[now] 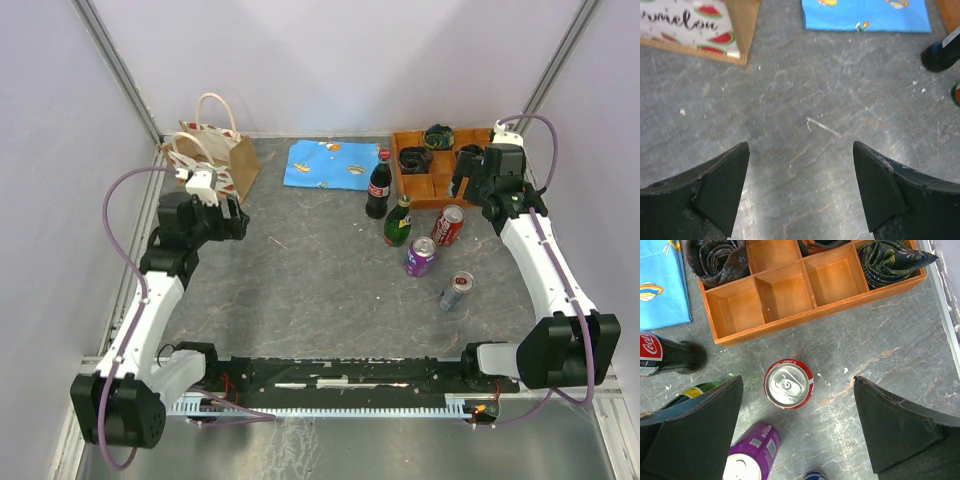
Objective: Place the beverage into the canvas bag
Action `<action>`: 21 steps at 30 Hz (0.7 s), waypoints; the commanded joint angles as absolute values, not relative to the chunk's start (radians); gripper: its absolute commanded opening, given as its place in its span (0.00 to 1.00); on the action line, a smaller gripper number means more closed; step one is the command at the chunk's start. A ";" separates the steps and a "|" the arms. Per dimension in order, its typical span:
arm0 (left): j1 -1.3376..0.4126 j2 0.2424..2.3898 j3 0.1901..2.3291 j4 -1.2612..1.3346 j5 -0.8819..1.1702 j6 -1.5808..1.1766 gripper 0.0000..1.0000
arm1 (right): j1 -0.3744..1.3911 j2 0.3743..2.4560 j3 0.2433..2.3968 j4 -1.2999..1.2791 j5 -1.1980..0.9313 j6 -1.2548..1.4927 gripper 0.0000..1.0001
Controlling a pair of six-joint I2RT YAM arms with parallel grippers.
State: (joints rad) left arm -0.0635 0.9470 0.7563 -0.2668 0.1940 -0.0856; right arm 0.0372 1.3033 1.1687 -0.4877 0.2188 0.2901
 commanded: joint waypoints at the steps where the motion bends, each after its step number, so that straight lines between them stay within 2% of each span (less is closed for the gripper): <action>1: -0.097 1.081 0.955 -0.133 0.240 -0.034 0.89 | 0.033 1.272 1.180 -0.475 0.233 0.271 0.99; 4: -0.163 1.307 1.224 -0.129 0.195 0.027 0.89 | 0.034 1.283 1.199 -0.480 0.232 0.261 0.99; 12: -0.195 1.871 1.924 -0.249 0.015 0.050 0.86 | 0.033 1.229 1.172 -0.513 0.199 0.256 0.99; 16: -0.202 2.005 2.036 -0.310 -0.099 0.107 0.79 | 0.034 1.170 1.133 -0.528 0.201 0.246 0.99; 21: -0.201 1.992 1.947 -0.309 -0.203 0.121 0.76 | 0.034 1.126 1.110 -0.560 0.232 0.233 0.99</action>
